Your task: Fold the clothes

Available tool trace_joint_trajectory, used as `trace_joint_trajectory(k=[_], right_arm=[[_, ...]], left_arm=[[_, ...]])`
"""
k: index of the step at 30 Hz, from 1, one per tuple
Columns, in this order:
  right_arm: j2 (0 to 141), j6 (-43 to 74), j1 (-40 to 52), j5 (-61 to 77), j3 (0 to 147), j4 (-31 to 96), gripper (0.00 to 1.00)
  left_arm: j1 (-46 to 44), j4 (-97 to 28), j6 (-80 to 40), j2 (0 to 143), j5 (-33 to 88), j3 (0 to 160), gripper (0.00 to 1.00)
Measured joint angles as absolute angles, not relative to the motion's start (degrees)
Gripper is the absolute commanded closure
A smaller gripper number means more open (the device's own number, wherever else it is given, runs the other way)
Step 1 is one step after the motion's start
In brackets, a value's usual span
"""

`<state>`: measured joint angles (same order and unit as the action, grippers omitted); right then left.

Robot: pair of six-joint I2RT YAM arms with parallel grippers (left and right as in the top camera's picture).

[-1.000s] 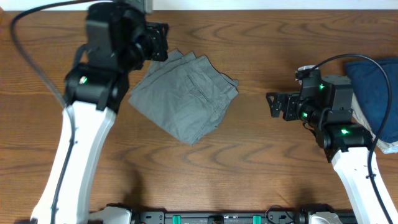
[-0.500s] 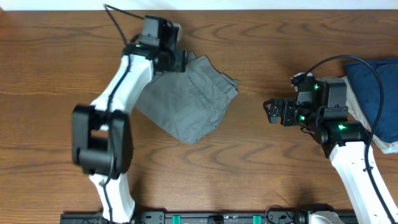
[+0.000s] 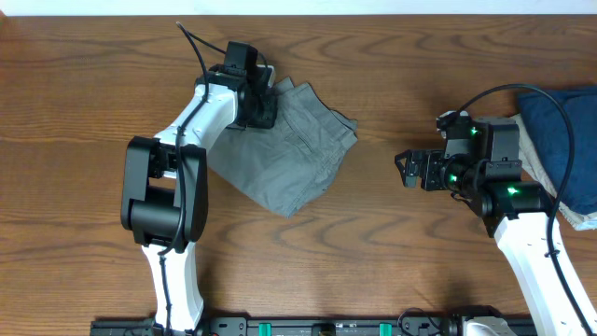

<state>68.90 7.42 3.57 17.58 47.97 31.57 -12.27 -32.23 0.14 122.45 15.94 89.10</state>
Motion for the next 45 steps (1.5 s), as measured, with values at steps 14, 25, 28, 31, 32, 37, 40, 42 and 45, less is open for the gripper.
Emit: trace_joint_trajectory(k=[14,25,28,31,32,37,40,42,45], right_arm=[[68.9,7.2,3.6,15.5,48.0,31.0,0.01],[70.5,7.1,3.6,15.8,48.0,29.5,0.01],[70.9,8.1,3.6,19.8,48.0,29.5,0.01],[70.9,10.8,3.6,24.2,48.0,29.4,0.01],[71.0,12.1,3.6,25.6,48.0,29.3,0.01],[71.0,20.0,3.8,30.4,48.0,27.8,0.01],[71.3,24.8,4.8,31.6,48.0,26.8,0.01],[72.1,27.9,6.2,32.1,48.0,26.3,0.01],[74.7,32.5,8.0,32.6,48.0,26.3,0.01]], left_arm=[[-12.8,-38.2,0.0,118.2,27.0,88.9,0.94],[-24.1,-56.3,1.8,101.5,35.1,88.9,0.94],[-27.0,-59.2,1.9,101.7,34.7,88.4,0.94],[-29.3,-59.8,2.0,101.7,31.9,86.7,0.94],[-30.0,-59.9,2.0,101.8,30.8,86.1,0.93],[-32.3,-60.0,2.0,101.9,28.1,84.9,0.93],[-33.4,-60.0,2.0,101.9,27.4,84.9,0.94],[-34.1,-60.0,2.0,101.9,27.0,84.9,0.94],[-34.9,-60.0,2.0,101.9,26.7,84.9,0.94]])
